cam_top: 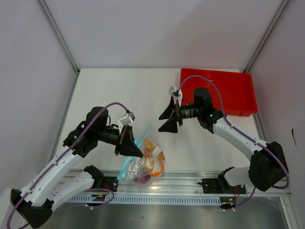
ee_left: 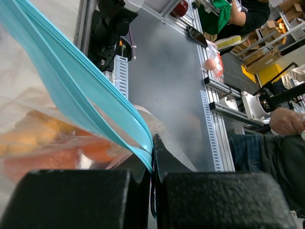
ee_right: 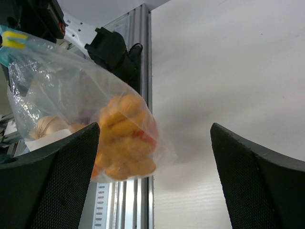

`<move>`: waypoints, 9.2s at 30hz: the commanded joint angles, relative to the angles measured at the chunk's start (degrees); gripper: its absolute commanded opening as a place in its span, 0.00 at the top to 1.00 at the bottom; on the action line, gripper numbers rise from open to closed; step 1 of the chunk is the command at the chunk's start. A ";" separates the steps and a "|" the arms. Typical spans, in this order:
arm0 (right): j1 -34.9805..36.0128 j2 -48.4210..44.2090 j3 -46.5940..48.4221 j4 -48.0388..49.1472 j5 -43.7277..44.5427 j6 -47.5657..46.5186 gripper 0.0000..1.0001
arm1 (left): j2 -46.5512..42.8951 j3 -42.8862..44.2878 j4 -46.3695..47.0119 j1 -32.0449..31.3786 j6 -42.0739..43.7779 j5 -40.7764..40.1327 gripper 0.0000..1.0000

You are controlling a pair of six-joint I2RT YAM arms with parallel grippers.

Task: Place the food in the zip-top bag and seal the zipper
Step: Zip the zipper food storage bag at the center of the board.

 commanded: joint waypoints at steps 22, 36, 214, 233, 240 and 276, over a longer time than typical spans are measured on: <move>8.19 8.23 8.14 17.18 -15.74 9.88 0.07 | -1.64 -0.74 5.14 -0.28 -2.63 5.44 0.99; 14.96 11.92 9.63 22.80 -18.73 15.85 0.40 | -1.55 -0.82 5.75 -0.19 -2.63 5.52 1.00; 22.17 -11.01 -14.27 10.76 24.86 11.46 1.00 | 7.68 3.05 7.07 -13.03 7.04 -24.54 0.99; 20.94 -24.28 -22.80 18.14 35.24 21.65 1.00 | 7.50 1.02 7.77 -12.67 4.23 -27.77 0.99; 18.83 -27.36 -25.61 20.42 32.61 25.69 1.00 | 6.98 1.73 7.60 -12.58 3.35 -36.30 0.99; 16.10 -9.00 -1.79 -17.10 0.61 -5.59 0.53 | 10.76 5.33 9.71 -11.35 3.88 -12.40 1.00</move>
